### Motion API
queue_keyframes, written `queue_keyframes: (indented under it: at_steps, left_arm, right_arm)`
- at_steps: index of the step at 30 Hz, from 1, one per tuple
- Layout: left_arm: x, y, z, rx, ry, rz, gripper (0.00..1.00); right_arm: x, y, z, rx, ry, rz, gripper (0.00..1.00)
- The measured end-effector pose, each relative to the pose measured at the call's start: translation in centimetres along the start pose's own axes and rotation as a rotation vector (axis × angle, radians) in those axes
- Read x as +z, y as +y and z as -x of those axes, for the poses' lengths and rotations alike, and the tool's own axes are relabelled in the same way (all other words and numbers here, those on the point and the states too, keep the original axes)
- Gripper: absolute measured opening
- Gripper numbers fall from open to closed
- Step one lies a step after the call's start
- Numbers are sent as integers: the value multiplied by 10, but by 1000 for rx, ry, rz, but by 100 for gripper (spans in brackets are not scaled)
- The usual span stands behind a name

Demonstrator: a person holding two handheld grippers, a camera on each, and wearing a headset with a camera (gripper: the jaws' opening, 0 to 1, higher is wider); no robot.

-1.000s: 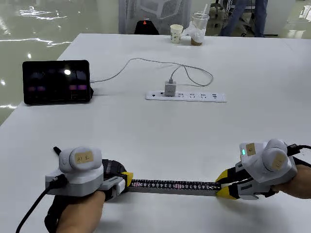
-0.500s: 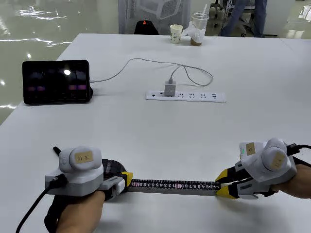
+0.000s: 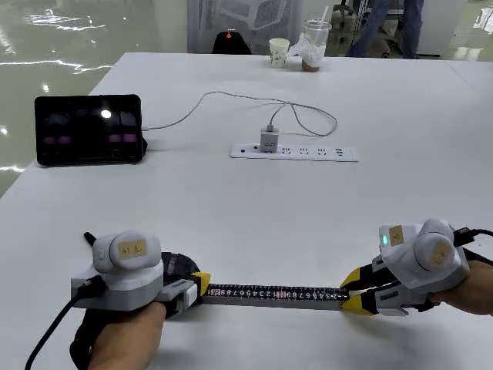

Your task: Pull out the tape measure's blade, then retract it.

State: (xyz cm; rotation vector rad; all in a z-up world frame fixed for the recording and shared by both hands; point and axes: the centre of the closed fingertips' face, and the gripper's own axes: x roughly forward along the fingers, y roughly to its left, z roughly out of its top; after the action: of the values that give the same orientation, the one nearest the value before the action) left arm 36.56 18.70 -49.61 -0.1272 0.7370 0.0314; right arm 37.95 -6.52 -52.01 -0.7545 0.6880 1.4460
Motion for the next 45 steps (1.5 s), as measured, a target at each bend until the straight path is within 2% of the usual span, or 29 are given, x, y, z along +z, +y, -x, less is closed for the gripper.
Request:
queue_keyframes:
  at_steps: [45]
  left_arm:
    - [0, 0, 1, -7, -2, 16, 57]
  right_arm:
    - [33, 4, -24, 28, -37, 16, 11]
